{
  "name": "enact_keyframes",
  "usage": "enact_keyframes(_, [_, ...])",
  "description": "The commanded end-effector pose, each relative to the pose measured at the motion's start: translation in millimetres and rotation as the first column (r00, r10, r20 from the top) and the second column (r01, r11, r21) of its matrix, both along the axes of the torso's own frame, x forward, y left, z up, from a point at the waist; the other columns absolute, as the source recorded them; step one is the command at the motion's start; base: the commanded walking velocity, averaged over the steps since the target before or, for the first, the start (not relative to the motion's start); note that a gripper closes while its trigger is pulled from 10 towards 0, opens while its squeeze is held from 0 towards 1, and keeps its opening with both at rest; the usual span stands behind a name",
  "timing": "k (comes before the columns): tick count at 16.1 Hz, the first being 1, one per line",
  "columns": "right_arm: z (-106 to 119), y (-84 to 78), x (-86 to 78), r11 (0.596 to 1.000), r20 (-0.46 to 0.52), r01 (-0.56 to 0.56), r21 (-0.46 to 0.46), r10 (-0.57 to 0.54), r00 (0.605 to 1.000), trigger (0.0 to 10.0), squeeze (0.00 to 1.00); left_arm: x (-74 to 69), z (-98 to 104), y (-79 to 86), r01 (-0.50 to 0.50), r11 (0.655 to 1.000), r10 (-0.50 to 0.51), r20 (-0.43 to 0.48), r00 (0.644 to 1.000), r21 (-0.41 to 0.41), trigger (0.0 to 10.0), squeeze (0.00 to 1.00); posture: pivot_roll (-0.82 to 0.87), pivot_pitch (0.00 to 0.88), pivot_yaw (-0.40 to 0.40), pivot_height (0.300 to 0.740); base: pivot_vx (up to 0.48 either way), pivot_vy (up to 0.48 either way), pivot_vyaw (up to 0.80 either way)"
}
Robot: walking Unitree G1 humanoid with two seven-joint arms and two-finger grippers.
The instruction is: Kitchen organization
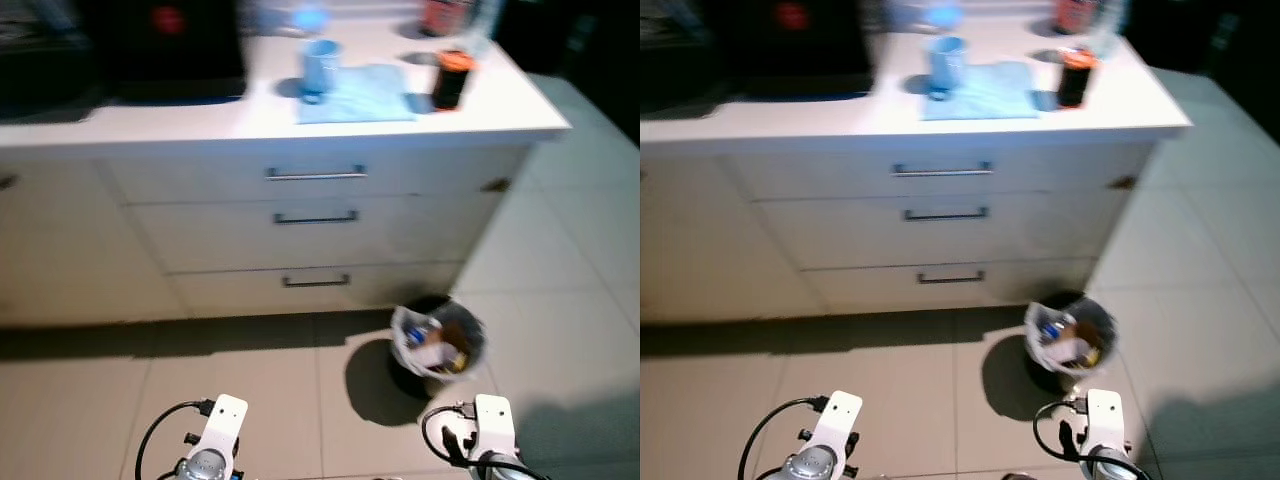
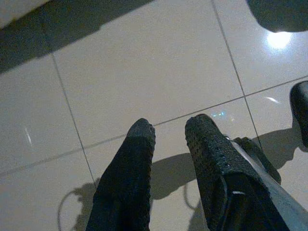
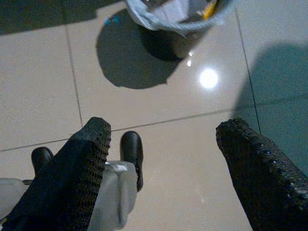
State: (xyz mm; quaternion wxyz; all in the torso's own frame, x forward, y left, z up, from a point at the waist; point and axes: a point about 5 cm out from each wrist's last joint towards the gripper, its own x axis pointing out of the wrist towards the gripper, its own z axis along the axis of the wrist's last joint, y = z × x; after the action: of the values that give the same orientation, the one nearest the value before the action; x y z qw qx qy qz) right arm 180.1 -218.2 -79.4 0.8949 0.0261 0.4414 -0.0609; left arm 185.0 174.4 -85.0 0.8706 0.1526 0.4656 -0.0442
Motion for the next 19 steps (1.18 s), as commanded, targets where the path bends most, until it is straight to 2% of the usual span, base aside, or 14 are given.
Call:
enact_keyframes(1, [-2.8,-0.1,-5.4,1.000,-0.027,-0.012,0.000,0.012,1.000,10.0,0.00,-0.3,-0.2,0.6,0.019,1.000,-0.019,-0.005,1.000,0.015,10.0,0.00,-0.05,0.056,0.047,0.740,0.000,0.000,-0.80])
enact_keyframes(19, [-2.2,-0.4,-3.9,1.000,-0.034,-0.021,-0.008,0.021,0.999,10.0,0.00,-1.8,-1.1,-0.5,0.030,0.999,-0.030,-0.017,0.999,0.012,10.0,0.00,-0.06,0.061,0.047,0.740,0.000,0.000,-0.80])
